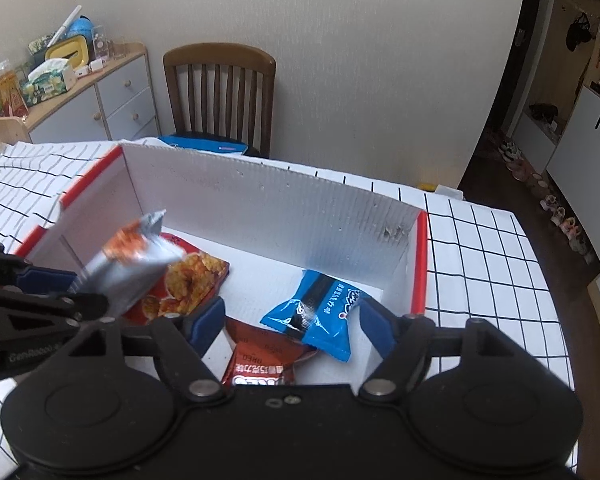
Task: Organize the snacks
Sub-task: 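Open both tools to drop the blue and white packets into the box, then withdraw both tools from the box back toward the loose snacks, then grasp the yellow snack bag with right tool while left tool grasps the sausage stick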
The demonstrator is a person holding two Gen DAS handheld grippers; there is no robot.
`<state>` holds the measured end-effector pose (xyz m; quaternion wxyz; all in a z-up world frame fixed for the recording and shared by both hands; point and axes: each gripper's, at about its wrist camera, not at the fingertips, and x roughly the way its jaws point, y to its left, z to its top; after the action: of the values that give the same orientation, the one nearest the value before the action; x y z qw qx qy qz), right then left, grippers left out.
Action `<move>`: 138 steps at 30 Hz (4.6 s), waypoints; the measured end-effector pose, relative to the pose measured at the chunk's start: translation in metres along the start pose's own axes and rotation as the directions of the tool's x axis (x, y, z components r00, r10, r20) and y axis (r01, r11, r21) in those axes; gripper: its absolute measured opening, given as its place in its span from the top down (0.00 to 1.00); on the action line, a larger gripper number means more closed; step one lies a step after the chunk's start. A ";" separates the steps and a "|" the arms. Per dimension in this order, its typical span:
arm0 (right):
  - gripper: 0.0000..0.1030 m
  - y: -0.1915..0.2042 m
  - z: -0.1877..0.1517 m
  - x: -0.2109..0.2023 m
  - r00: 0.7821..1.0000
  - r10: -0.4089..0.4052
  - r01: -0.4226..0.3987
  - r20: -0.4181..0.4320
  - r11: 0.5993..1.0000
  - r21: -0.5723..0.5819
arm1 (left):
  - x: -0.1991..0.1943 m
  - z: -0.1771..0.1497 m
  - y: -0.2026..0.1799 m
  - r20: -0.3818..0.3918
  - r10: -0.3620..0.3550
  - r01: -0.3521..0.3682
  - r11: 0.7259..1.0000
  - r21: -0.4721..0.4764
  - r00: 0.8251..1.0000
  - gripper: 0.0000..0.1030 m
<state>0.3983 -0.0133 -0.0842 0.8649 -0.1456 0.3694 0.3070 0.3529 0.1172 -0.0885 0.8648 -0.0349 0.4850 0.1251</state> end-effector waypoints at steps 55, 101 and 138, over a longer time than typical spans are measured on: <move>0.00 0.011 -0.078 -0.189 0.962 0.106 -0.144 0.253 0.980 0.138 | -0.163 -0.102 0.008 0.261 -0.125 0.120 0.992 0.035 0.957 0.26; 0.19 0.059 -0.226 -0.127 0.989 0.138 -0.130 -0.046 0.982 0.137 | -0.059 -0.219 0.025 -0.046 -0.047 0.038 0.982 -0.187 0.998 0.01; 0.61 0.055 -0.226 -0.110 0.991 0.089 -0.070 -0.097 0.980 0.188 | -0.049 -0.215 0.020 -0.074 -0.068 0.056 0.986 -0.157 0.995 0.90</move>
<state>0.1799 -0.1262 -0.1603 0.8411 -0.0661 0.4464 0.2980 0.1450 0.0888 -0.1588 0.8430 -0.1221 0.5064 0.1342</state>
